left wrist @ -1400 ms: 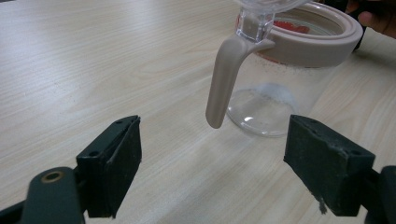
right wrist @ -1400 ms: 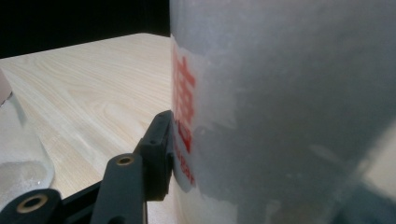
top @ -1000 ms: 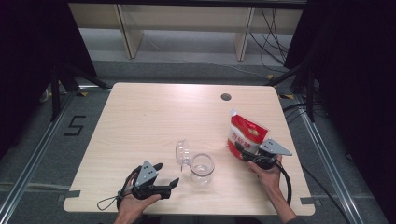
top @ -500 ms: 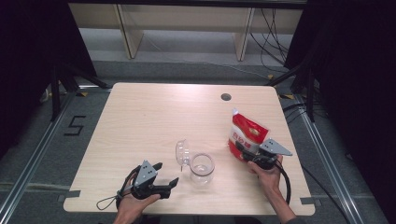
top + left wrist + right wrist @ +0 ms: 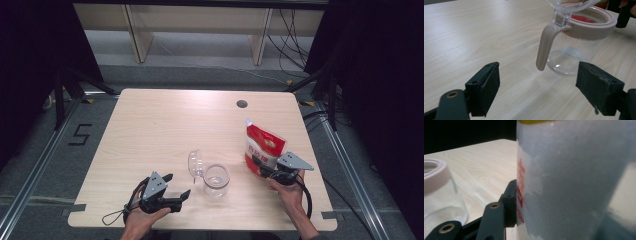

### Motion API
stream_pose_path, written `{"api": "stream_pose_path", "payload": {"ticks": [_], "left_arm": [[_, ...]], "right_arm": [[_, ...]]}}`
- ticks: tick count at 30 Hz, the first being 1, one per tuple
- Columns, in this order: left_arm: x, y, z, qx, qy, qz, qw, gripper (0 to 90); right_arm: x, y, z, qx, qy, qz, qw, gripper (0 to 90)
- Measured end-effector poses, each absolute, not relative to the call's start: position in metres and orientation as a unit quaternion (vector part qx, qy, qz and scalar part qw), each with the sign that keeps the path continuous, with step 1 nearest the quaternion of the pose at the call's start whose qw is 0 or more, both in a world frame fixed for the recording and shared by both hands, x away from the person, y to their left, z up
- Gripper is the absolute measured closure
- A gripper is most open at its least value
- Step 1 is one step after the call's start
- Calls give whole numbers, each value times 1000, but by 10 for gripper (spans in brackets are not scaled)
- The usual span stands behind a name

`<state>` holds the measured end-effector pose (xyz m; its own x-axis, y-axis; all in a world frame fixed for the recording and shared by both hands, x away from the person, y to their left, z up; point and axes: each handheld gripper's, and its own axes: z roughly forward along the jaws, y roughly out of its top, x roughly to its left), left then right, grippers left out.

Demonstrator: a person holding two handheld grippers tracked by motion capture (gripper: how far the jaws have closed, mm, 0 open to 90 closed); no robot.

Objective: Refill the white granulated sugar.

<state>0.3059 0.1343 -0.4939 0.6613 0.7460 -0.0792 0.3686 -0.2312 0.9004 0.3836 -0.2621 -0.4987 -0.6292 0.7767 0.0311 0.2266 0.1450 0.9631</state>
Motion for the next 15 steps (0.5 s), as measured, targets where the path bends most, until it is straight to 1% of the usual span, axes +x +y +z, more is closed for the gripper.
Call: {"api": "stream_pose_path", "payload": {"ticks": [2, 4, 6, 8, 9, 10, 12, 15], "left_arm": [[306, 134, -494, 760, 368, 188, 502, 186], [306, 135, -494, 763, 366, 190, 498, 187], [306, 134, -494, 759, 369, 190, 502, 187], [306, 135, -494, 762, 368, 191, 498, 187], [306, 134, -494, 757, 371, 190, 503, 187], [306, 135, -494, 758, 370, 191, 503, 187], [306, 134, -495, 755, 375, 188, 504, 187], [306, 134, -494, 755, 374, 188, 504, 187]], "right_arm": [[379, -262, -494, 347, 723, 539, 259, 534], [376, -262, -491, 339, 725, 541, 259, 534], [374, -263, -487, 328, 727, 539, 272, 534], [368, -263, -484, 333, 726, 538, 271, 535], [366, -264, -483, 325, 723, 540, 284, 535], [363, -266, -481, 311, 731, 537, 284, 535], [353, -266, -477, 324, 729, 533, 283, 535], [344, -268, -473, 304, 731, 534, 298, 536]]}}
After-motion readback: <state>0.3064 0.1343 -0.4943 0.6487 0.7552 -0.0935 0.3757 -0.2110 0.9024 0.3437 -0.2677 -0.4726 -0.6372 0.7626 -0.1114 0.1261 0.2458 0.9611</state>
